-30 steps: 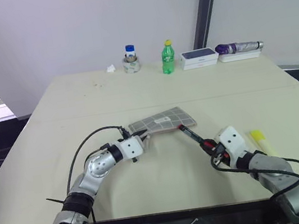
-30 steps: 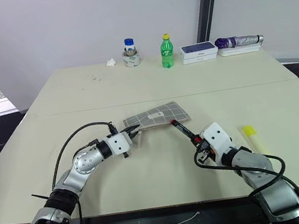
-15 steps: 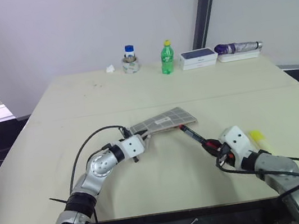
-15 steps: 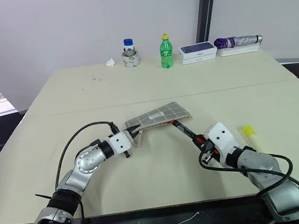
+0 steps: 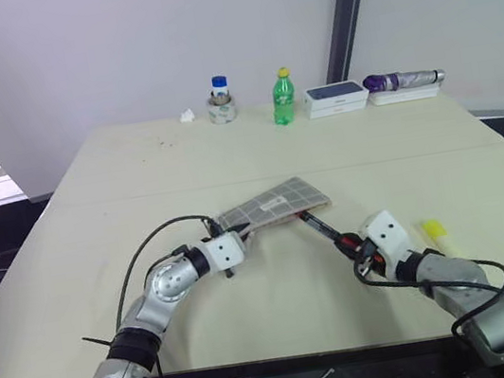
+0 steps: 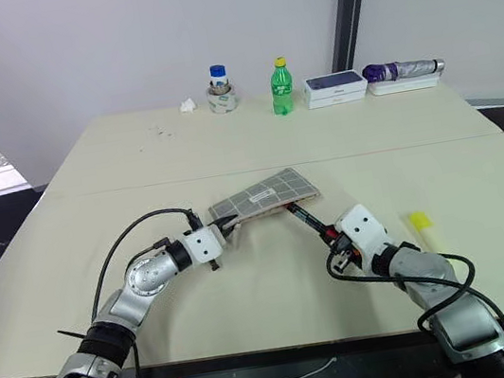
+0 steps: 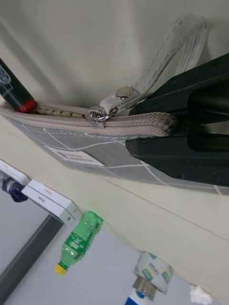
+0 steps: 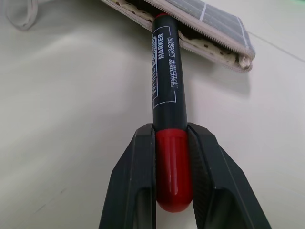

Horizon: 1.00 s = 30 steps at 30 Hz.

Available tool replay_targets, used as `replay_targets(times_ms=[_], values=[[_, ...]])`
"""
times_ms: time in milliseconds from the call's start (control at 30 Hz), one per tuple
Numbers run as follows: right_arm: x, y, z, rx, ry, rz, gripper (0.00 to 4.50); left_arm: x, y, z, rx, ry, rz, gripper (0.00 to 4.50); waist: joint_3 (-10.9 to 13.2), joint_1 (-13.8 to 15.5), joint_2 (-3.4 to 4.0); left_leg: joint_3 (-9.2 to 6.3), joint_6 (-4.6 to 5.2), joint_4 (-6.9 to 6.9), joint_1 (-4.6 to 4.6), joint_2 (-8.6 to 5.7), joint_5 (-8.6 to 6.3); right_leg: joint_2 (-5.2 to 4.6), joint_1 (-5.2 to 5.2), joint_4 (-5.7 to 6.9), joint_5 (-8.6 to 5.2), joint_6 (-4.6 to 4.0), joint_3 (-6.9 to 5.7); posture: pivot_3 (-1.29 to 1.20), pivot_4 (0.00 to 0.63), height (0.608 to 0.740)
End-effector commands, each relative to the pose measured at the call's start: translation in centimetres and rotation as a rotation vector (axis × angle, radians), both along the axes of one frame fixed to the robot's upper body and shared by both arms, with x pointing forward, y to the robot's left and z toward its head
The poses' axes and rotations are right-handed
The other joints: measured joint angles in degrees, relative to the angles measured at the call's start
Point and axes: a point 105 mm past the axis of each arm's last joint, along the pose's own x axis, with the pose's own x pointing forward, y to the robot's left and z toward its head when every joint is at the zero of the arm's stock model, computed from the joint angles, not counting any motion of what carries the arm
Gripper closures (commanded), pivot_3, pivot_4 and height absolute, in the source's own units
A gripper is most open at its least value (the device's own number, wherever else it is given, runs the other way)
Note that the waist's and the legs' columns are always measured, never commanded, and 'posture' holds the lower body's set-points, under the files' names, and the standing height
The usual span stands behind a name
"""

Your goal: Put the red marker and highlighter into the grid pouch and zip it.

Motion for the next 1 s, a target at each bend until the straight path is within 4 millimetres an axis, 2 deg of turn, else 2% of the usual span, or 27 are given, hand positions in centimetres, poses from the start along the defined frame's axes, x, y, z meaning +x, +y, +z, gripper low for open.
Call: replay_targets(times_ms=[33, 133, 233, 400, 533, 633, 767, 833, 1000], values=[[1.1, 1.2, 2.3, -0.004, -0.095, 0.033, 4.14, -0.6, -1.4, 1.1, 0.052, -0.076, -0.077, 4.5, 0.0, -0.01, 0.0, 0.0, 0.0, 0.0, 0.0, 0.0, 0.0, 0.0, -0.01, 0.0, 0.0, 0.0, 0.0, 0.0, 0.15, 0.74], [1.4, 1.4, 2.8, -0.043, -0.116, 0.065, 4.14, -0.5, -1.4, 1.4, 0.087, -0.101, -0.089, 4.5, 0.0, 0.12, 0.0, 0.0, 0.0, 0.0, 0.0, 0.0, 0.0, 0.0, 0.0, 0.0, 0.0, 0.0, 0.0, 0.0, 0.15, 0.74], [1.3, 1.9, 2.5, -0.217, -0.166, 0.149, 4.14, -0.5, -1.6, 1.9, 0.082, -0.114, -0.1, 4.5, 0.0, 0.16, 0.0, 0.01, 0.0, 0.0, 0.0, -0.03, 0.0, -0.02, 0.0, -0.02, 0.0, 0.0, -0.01, 0.0, 0.15, 0.74], [1.7, 2.0, 2.4, -0.285, -0.178, 0.185, 4.14, -0.5, -1.9, 2.2, 0.091, -0.121, -0.115, 4.5, 0.0, -0.11, 0.0, 0.01, 0.0, -0.01, 0.0, 0.0, 0.0, 0.01, -0.02, -0.01, 0.0, 0.0, 0.0, 0.0, 0.15, 0.74], [1.4, 2.3, 2.4, -0.441, -0.234, 0.285, 4.14, -1.1, -2.2, 2.7, 0.071, -0.133, -0.158, 4.5, 0.0, -0.02, 0.0, 0.01, 0.0, 0.0, 0.0, 0.0, 0.0, 0.0, -0.02, -0.01, 0.0, 0.0, 0.0, 0.0, 0.15, 0.74], [1.6, 3.0, 3.3, -0.457, -0.305, 0.317, 4.14, -1.8, -2.5, 2.8, 0.053, -0.125, -0.204, 4.5, 0.0, -0.01, 0.0, 0.02, 0.0, 0.02, 0.0, 0.0, 0.0, 0.0, -0.01, -0.02, 0.0, 0.0, 0.0, 0.0, 0.15, 0.74], [2.0, 3.4, 4.0, -0.569, -0.419, 0.378, 4.14, -2.7, -2.5, 2.7, 0.034, -0.081, -0.262, 4.5, 0.0, -0.09, 0.0, 0.02, -0.01, 0.02, 0.0, 0.01, 0.01, 0.0, -0.01, -0.02, 0.0, 0.0, 0.0, 0.0, 0.15, 0.74], [2.2, 3.2, 3.7, -0.646, -0.455, 0.405, 4.14, -3.0, -2.3, 2.9, 0.035, -0.089, -0.284, 4.5, 0.01, -0.11, 0.0, 0.02, -0.04, 0.02, 0.0, 0.01, 0.03, 0.0, -0.01, -0.02, 0.0, 0.0, 0.0, 0.0, 0.15, 0.74], [2.5, 2.0, 2.1, -0.707, -0.409, 0.415, 4.14, -2.9, -1.6, 2.9, 0.04, -0.078, -0.279, 4.5, 0.01, -0.02, 0.0, 0.02, -0.04, 0.05, 0.0, 0.01, 0.03, 0.0, 0.01, -0.02, 0.0, 0.0, 0.0, 0.0, 0.15, 0.74]])
